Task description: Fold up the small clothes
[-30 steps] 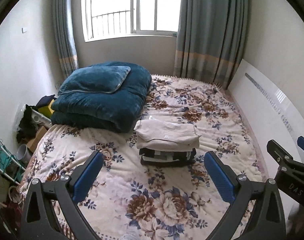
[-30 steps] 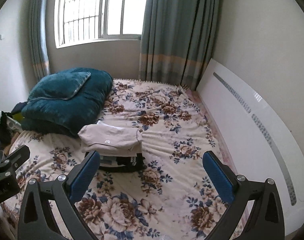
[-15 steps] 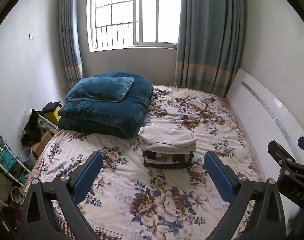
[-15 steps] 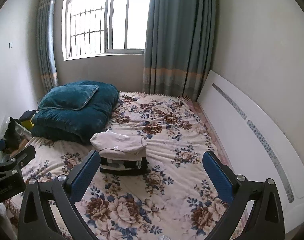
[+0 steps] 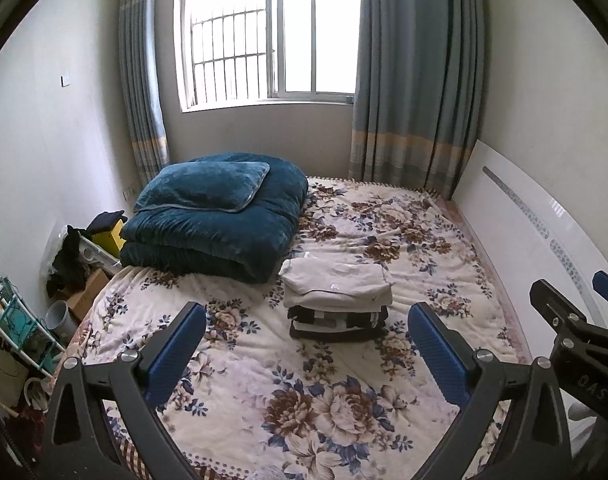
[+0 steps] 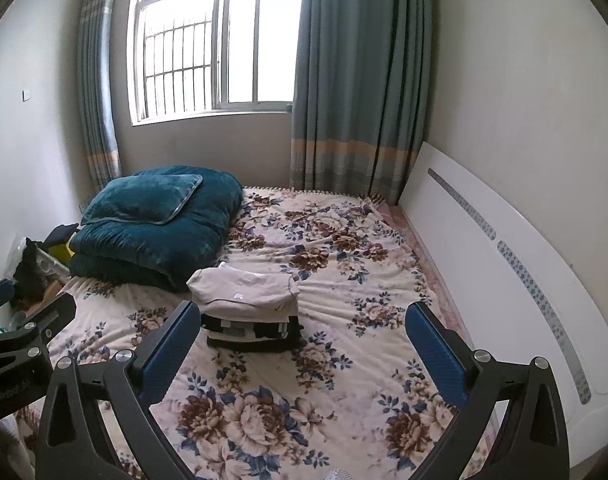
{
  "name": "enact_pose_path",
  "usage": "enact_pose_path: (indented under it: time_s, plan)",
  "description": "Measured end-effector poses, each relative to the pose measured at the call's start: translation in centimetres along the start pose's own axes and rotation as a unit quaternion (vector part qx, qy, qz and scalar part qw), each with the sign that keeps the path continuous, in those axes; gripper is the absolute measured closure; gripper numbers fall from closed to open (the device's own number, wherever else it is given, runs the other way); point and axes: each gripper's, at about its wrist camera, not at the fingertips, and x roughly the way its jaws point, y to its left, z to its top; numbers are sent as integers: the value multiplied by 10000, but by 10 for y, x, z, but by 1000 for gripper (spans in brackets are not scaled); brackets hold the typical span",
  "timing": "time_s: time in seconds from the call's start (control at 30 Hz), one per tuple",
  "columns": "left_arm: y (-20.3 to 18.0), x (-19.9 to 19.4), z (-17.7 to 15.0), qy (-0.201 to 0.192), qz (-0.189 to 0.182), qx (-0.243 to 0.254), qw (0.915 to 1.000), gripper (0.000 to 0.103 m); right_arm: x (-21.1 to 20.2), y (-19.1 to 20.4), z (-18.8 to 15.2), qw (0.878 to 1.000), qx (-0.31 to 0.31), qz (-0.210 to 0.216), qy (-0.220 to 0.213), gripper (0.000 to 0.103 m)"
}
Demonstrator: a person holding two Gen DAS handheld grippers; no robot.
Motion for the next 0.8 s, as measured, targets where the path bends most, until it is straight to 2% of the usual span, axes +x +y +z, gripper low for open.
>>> enact_pose_path:
  time_s: [0.8]
  plan:
    - [6,-7,7,-124,91,-36,9999,0,-1,1,2,10000,48,46,-1,0]
